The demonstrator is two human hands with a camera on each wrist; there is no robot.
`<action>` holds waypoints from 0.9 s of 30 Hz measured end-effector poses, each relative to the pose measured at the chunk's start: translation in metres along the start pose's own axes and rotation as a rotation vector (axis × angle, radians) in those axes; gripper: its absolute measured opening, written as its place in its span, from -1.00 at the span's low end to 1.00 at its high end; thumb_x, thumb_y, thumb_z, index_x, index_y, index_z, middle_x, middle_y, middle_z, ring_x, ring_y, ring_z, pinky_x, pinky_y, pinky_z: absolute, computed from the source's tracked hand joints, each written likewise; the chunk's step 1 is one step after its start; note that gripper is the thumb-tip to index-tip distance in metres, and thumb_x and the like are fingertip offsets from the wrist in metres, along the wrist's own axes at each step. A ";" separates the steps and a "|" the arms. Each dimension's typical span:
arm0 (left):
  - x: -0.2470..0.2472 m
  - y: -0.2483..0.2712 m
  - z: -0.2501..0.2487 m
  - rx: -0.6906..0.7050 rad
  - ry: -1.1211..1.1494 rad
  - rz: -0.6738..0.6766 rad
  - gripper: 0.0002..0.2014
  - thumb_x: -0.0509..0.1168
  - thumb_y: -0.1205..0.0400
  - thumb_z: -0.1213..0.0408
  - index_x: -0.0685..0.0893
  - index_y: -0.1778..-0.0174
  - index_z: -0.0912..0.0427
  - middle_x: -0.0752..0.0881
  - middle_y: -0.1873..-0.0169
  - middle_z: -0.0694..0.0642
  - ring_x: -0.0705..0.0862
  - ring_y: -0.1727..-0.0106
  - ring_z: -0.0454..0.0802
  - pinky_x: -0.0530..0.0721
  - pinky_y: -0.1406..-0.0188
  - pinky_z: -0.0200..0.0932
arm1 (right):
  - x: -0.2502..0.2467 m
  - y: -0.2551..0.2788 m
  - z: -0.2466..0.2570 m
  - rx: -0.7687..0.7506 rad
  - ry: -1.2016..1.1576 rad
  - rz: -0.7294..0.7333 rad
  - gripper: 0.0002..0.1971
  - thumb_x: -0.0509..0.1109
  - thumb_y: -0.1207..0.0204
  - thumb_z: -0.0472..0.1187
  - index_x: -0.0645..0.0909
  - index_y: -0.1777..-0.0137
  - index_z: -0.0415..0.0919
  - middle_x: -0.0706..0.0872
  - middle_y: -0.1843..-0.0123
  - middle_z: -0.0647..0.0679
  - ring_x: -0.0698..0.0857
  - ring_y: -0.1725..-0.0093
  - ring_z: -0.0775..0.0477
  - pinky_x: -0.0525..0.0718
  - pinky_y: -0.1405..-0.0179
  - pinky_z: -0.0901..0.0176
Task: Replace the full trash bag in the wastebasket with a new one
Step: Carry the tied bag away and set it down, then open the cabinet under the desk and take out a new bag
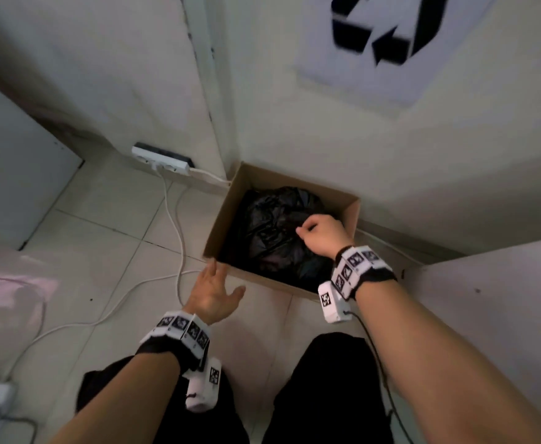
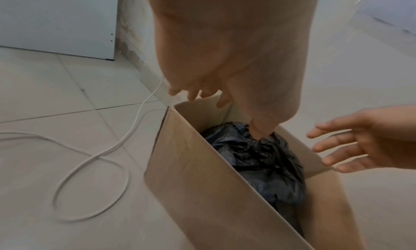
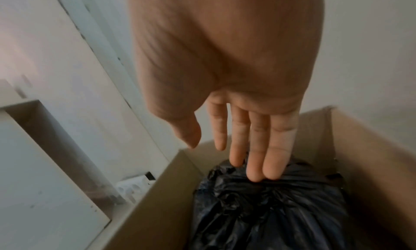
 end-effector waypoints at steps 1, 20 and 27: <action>-0.004 0.031 -0.002 -0.012 0.041 0.042 -0.30 0.26 -0.68 -0.13 0.31 -0.69 0.12 0.15 -0.74 0.24 0.14 -0.75 0.18 0.12 -0.69 -0.02 | -0.016 0.028 0.006 0.000 -0.048 -0.009 -0.80 0.45 -0.52 0.06 0.73 0.12 -0.06 0.76 0.26 0.06 0.74 0.10 -0.03 0.59 0.01 0.24; 0.003 0.344 -0.184 0.345 -0.032 0.471 -0.64 0.29 -0.69 -0.07 0.66 -0.35 -0.04 0.75 -0.12 0.02 0.72 -0.13 0.00 0.60 -0.09 -0.22 | -0.045 0.530 -0.121 0.441 -0.439 0.019 -0.74 0.33 -0.58 0.03 0.70 0.11 -0.14 0.75 0.14 0.00 0.69 0.15 0.00 0.57 0.18 0.22; 0.106 0.411 -0.237 0.462 -0.265 0.642 -0.64 0.28 -0.67 -0.10 0.64 -0.32 -0.06 0.73 -0.13 0.04 0.74 -0.13 0.01 0.67 -0.20 -0.06 | 0.026 0.700 -0.245 0.759 -0.662 -0.040 -0.67 0.29 -0.59 -0.03 0.69 0.08 -0.32 0.81 0.12 -0.21 0.75 0.25 -0.06 0.75 0.14 0.04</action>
Point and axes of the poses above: each hand's wrist, its own y-axis away from the middle knuckle, its own x-axis out of the palm, z = x × y, the point moved 10 cm from there along -y, towards the middle knuckle
